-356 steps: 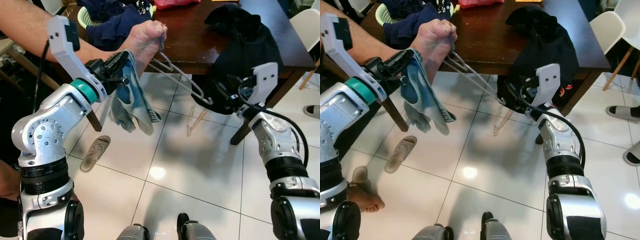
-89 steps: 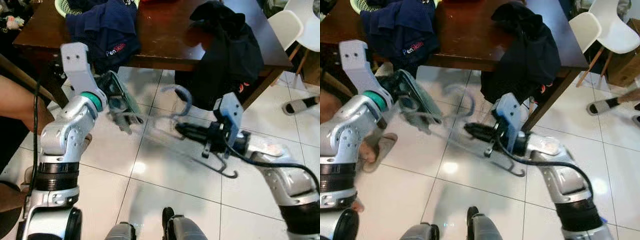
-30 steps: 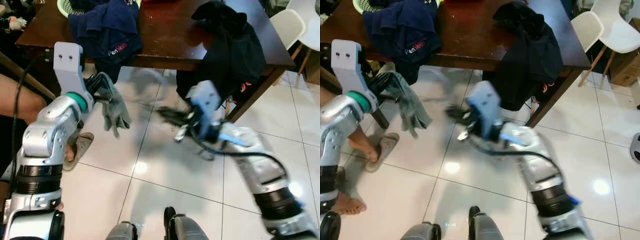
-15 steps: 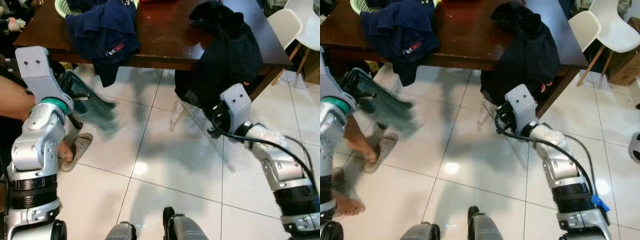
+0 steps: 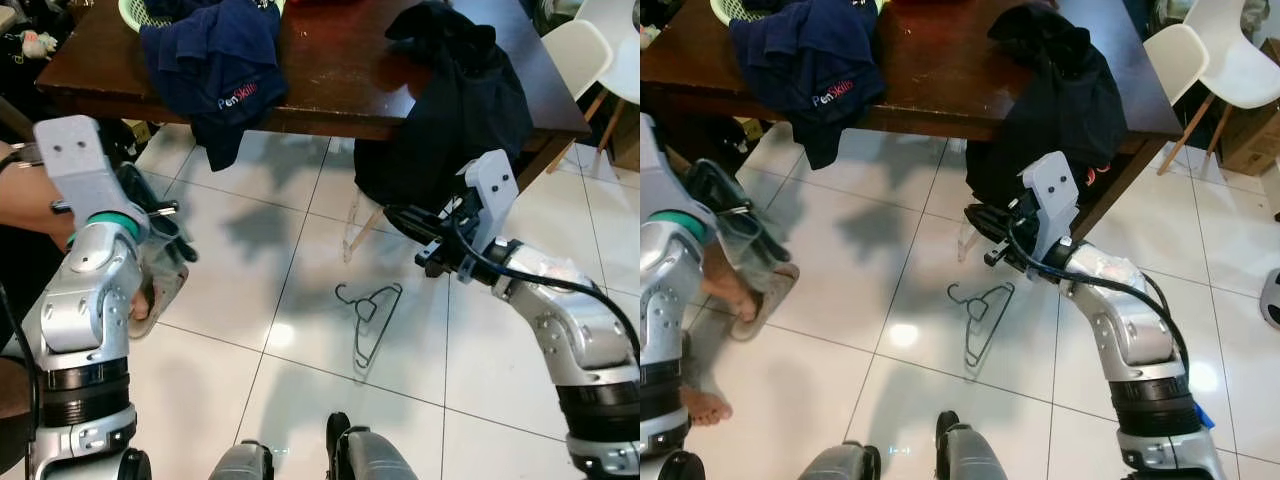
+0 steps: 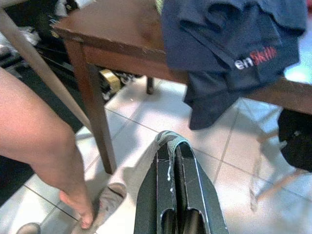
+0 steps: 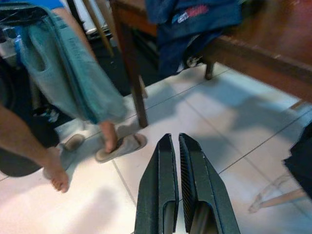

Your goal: Hang hanger

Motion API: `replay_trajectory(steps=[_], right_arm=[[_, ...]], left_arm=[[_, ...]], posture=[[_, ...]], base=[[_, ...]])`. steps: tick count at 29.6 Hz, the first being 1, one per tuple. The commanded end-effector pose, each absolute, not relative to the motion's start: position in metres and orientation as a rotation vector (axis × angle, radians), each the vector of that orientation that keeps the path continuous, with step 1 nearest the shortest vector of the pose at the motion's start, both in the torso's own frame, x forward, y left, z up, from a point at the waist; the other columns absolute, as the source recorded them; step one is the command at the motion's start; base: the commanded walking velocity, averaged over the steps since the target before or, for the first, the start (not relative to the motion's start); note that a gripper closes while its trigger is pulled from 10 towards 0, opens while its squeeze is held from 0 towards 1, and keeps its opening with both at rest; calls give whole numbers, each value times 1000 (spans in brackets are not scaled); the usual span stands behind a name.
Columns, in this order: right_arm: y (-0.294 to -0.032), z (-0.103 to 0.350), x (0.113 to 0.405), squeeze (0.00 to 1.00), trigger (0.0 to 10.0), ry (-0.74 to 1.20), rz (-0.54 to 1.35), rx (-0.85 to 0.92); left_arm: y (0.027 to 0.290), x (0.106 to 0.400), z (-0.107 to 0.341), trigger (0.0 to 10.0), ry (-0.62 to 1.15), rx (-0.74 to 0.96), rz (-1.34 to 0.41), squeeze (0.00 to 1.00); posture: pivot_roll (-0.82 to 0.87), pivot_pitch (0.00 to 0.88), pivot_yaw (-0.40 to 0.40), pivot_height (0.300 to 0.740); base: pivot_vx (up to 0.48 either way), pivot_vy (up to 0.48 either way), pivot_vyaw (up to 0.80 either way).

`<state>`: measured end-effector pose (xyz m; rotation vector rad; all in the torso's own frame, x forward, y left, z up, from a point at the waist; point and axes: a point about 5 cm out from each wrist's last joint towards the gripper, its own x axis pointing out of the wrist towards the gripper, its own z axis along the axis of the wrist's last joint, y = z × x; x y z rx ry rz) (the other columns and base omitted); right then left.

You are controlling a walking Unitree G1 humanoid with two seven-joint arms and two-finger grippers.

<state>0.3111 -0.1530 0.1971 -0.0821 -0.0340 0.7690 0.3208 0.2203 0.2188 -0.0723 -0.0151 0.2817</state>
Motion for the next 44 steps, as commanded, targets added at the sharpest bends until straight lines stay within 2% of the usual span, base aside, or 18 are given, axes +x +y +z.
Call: replay_trajectory(steps=[1,5,8,10,12,18,22,44], right_arm=[[-153,173,311,0,10000,36,715,-76],[-153,158,314,0,10000,63,627,-46],[-153,153,314,0,10000,71,604,-30],[-150,149,322,0,10000,8,454,40],[-144,148,324,0,10000,-45,369,66],[-140,151,323,0,10000,-101,306,81],[-145,154,326,0,10000,-140,244,103],[-140,143,331,0,10000,-155,222,106]], left_arm=[[216,318,209,10000,3,-50,263,0],[214,317,201,10000,17,-32,268,0],[213,316,198,10000,26,-31,274,0],[199,314,185,10000,32,85,141,0],[185,308,173,10000,45,127,46,0],[170,299,164,10000,45,134,-17,0],[167,298,153,10000,63,115,-28,0],[172,305,153,10000,22,138,-20,0]], posture=[[24,172,-11,740],[24,172,-11,740],[28,134,-10,740],[17,126,-6,740],[9,104,-11,740],[2,96,-8,740],[2,42,6,740],[21,10,1,740]], base=[[0,0,0],[0,0,0],[0,0,0],[0,0,0],[0,0,0],[0,0,0],[0,0,0],[0,0,0]])
